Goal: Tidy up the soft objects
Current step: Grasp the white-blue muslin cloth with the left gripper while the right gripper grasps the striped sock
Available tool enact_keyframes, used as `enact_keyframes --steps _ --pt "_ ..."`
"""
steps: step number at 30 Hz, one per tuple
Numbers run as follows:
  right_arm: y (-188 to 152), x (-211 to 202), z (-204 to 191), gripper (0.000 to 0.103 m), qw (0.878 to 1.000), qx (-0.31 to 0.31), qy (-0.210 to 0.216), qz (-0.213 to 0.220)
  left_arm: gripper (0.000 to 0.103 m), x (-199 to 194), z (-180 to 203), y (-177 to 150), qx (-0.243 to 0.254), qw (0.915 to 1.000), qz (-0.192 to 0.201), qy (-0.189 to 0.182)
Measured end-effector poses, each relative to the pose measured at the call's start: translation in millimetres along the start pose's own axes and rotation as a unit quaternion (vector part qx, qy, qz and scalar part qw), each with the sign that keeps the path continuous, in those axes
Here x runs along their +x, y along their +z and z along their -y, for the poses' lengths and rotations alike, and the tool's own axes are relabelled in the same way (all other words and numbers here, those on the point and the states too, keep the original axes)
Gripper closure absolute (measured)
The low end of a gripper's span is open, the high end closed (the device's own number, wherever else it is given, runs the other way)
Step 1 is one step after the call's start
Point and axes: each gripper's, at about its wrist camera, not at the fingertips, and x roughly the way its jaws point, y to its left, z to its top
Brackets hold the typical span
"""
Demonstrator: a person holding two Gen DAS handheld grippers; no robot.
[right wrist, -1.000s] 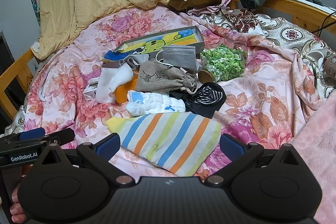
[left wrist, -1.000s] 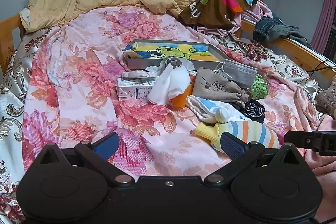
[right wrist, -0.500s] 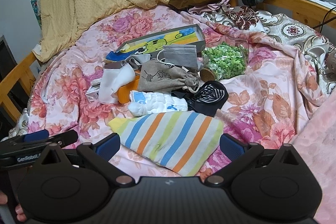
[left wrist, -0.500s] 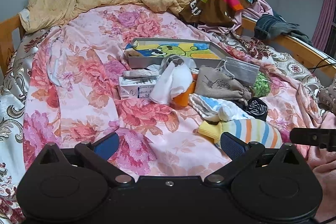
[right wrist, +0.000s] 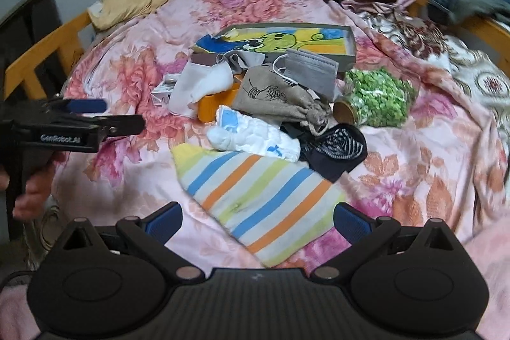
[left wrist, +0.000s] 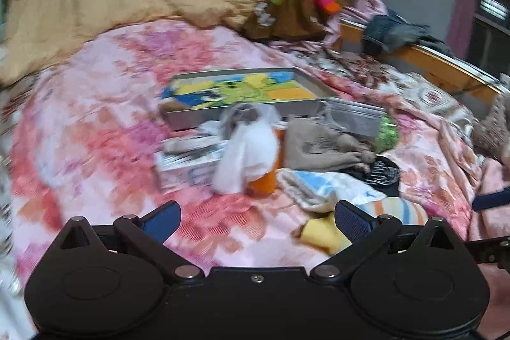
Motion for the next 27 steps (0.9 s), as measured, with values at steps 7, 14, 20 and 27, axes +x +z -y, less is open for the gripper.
enact_keyframes --steps 7,14,20,27 --pt "20.2 27.1 7.1 0.000 0.994 -0.089 0.041 -0.040 0.001 53.9 16.2 26.1 0.039 0.9962 -0.035 -0.070" --pt "25.0 58.6 8.6 0.000 0.981 -0.170 0.069 -0.064 0.001 110.3 36.5 40.5 0.072 0.9878 -0.089 -0.106" --pt "25.3 85.9 14.0 0.000 0.974 -0.190 0.090 -0.086 0.001 144.5 52.1 42.8 0.120 0.9771 -0.126 -0.122" --pt "23.6 103.7 22.1 0.000 0.972 -0.186 0.105 -0.097 0.001 169.3 66.5 44.9 0.206 0.9557 -0.160 -0.137"
